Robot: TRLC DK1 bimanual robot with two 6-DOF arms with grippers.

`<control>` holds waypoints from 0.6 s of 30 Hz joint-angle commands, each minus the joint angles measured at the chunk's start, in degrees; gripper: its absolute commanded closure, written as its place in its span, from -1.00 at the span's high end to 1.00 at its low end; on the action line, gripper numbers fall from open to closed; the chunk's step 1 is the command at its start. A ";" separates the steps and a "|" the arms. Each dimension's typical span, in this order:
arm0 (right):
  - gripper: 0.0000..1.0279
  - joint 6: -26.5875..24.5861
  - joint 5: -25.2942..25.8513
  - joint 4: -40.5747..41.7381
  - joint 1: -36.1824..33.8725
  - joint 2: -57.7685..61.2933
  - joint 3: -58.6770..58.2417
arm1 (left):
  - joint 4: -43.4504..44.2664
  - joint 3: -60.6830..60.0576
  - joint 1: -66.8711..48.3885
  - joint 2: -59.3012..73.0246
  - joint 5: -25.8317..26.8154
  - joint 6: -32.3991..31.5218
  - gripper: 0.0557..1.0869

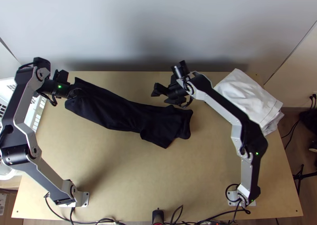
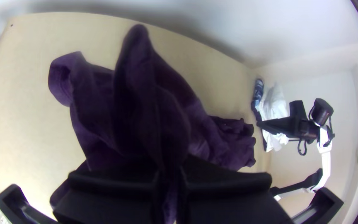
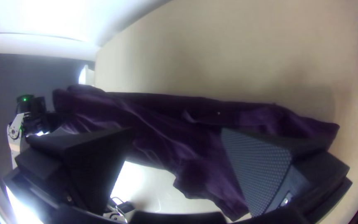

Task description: Fold the t-shirt

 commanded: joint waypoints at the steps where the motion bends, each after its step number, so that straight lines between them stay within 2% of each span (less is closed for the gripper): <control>1: 0.89 -1.33 2.29 0.01 -1.46 -5.76 -5.04 | -1.76 2.23 -3.19 -3.68 -5.50 1.24 -0.93; 6: 0.89 -1.94 2.55 0.01 -4.27 -9.63 -8.03 | -2.72 2.85 -8.29 -5.70 -9.28 1.24 -0.93; 11: 0.89 -2.47 2.81 0.01 -6.29 -13.05 -11.64 | -2.72 3.46 -15.06 -6.14 -10.16 -0.16 -0.93; 14: 0.89 -3.09 3.52 0.19 -7.43 -15.16 -14.19 | -1.67 3.46 -20.24 -6.05 -13.76 -0.43 -0.93; 18: 0.89 -3.26 3.78 0.98 -9.19 -18.77 -18.49 | 0.53 3.64 -24.55 -5.26 -15.35 -1.13 -0.93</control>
